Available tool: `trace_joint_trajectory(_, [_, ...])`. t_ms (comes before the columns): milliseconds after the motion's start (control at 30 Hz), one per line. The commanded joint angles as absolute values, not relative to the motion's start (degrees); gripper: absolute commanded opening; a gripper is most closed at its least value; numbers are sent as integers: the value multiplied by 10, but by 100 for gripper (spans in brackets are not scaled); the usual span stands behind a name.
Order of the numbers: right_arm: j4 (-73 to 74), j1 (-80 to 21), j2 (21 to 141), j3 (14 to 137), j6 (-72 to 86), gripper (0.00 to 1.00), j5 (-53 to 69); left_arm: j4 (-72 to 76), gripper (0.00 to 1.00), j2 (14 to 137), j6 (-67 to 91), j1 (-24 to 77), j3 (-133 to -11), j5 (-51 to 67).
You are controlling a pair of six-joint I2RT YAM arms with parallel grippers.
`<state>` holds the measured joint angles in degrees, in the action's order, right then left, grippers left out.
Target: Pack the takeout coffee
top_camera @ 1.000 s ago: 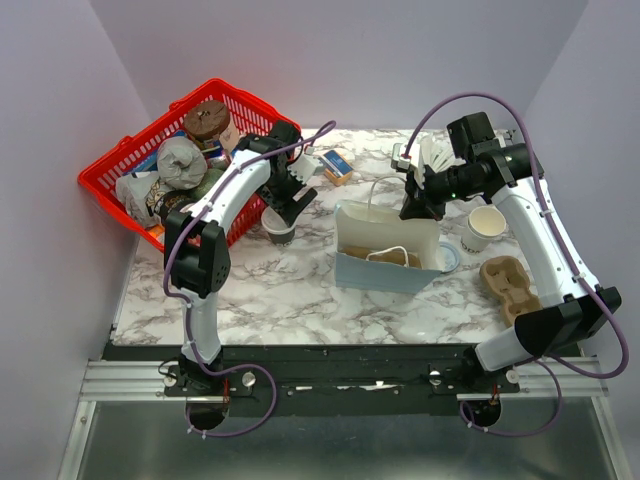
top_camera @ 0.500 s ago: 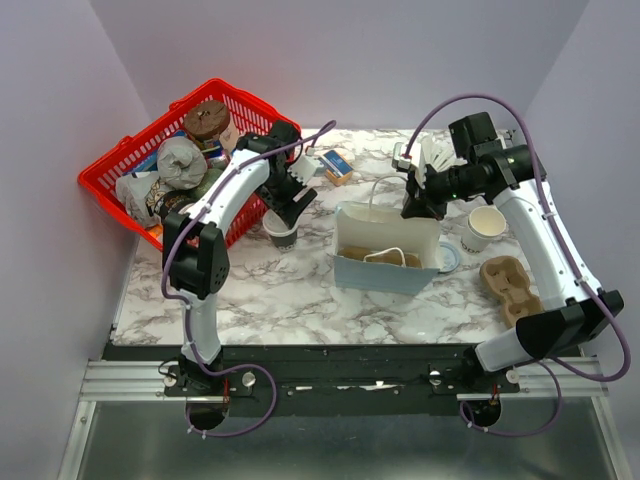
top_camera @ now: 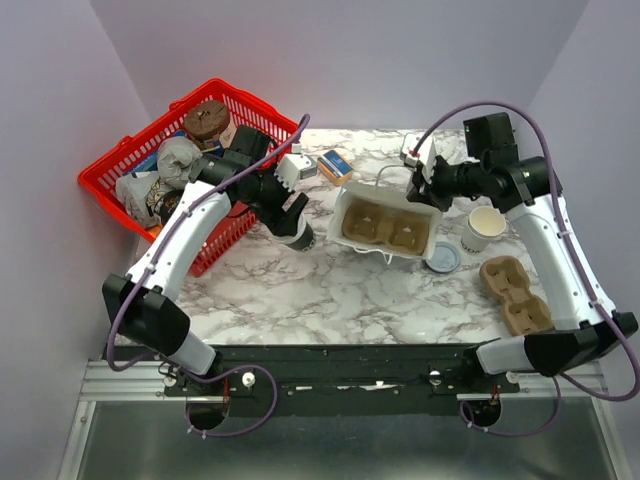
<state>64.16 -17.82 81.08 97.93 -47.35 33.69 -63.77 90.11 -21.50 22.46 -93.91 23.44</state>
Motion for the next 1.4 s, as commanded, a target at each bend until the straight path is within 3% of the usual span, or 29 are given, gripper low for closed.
trace_joint_trajectory(0, [545,-205,737,920,-464,1,294,-571,0,847,-188,225,-879,314])
trace_joint_trajectory(167, [419,-271,644,754,-487,1,221,-485,0,785,-177,225,-837,295])
trace_joint_trajectory(333, [376,-337,578,670,-514,1,179,-418,0,713,-187,225,-799,260])
trace_joint_trajectory(600, [419,-356,593,721,-444,0,193,-423,0,647,-195,222,-865,276])
trace_joint_trajectory(800, [440,-356,611,737,-417,1,205,-511,0,647,-195,221,-950,330])
trace_joint_trajectory(1100, [447,-355,638,748,-377,0,215,-652,0,675,-256,228,-1068,458])
trace_joint_trajectory(1367, [435,-356,652,782,-356,1,210,-729,0,737,-359,269,-1116,481])
